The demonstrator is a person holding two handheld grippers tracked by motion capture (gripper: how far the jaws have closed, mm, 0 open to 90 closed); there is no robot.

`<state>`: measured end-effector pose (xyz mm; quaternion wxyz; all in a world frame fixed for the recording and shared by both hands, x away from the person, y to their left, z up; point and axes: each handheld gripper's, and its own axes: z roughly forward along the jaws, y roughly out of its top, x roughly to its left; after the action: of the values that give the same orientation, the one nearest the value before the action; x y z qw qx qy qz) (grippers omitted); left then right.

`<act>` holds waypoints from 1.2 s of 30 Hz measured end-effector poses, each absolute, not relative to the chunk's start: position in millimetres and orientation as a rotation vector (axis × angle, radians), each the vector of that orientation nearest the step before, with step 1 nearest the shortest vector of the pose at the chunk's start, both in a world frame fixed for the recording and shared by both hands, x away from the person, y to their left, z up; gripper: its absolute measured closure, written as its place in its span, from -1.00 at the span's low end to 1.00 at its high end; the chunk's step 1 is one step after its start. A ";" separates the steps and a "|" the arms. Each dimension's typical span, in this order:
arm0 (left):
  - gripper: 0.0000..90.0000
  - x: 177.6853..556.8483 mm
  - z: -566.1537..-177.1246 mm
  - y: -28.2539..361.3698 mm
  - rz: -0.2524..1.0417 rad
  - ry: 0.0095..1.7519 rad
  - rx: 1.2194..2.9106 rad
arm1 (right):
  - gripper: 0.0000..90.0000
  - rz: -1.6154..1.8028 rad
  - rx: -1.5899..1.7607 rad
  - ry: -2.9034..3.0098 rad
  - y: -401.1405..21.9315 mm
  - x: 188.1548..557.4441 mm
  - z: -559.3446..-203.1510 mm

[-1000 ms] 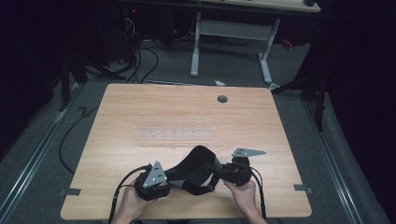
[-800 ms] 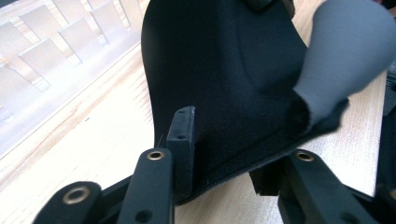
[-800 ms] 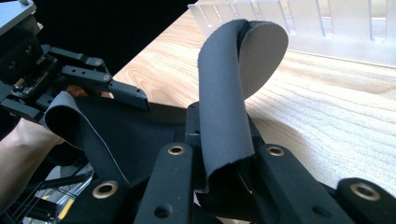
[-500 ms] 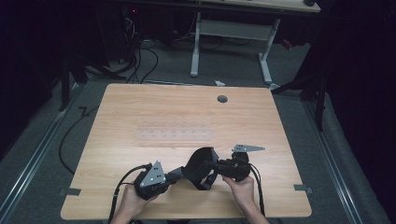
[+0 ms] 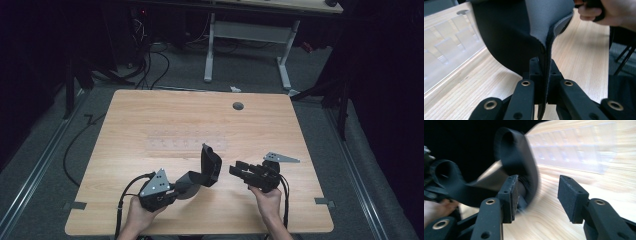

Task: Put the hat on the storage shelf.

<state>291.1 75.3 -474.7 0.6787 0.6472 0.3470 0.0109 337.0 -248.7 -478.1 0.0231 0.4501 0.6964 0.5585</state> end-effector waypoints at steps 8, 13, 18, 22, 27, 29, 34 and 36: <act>0.93 294.2 -469.6 82.7 0.026 0.810 1.414 | 0.08 1.321 1.447 2.155 -266.1 339.2 -509.4; 0.93 295.4 -466.7 87.9 0.012 0.822 1.385 | 0.07 1.118 1.459 2.142 -269.9 343.0 -524.3; 0.93 296.6 -463.3 93.6 0.010 0.837 1.354 | 0.05 1.011 1.455 2.112 -272.9 345.8 -530.4; 0.93 297.3 -460.3 97.4 0.011 0.843 1.341 | 0.03 0.954 1.442 2.092 -275.6 347.7 -530.5; 0.93 299.0 -454.4 104.3 0.023 0.850 1.317 | -0.03 0.884 1.429 2.071 -273.2 350.8 -530.9; 0.93 299.0 -453.5 105.8 0.024 0.854 1.308 | -0.03 0.884 1.429 2.072 -273.0 351.0 -530.9; 0.93 299.8 -449.4 114.5 0.033 0.870 1.276 | -0.05 0.885 1.425 2.076 -273.0 351.2 -530.9; 0.93 300.4 -447.0 117.7 0.041 0.875 1.263 | -0.05 0.885 1.425 2.076 -273.0 351.2 -530.9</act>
<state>300.4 117.7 -447.0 0.7189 0.5713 0.3956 0.0187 351.2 -273.0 -530.9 0.2339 0.5191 0.7563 0.3224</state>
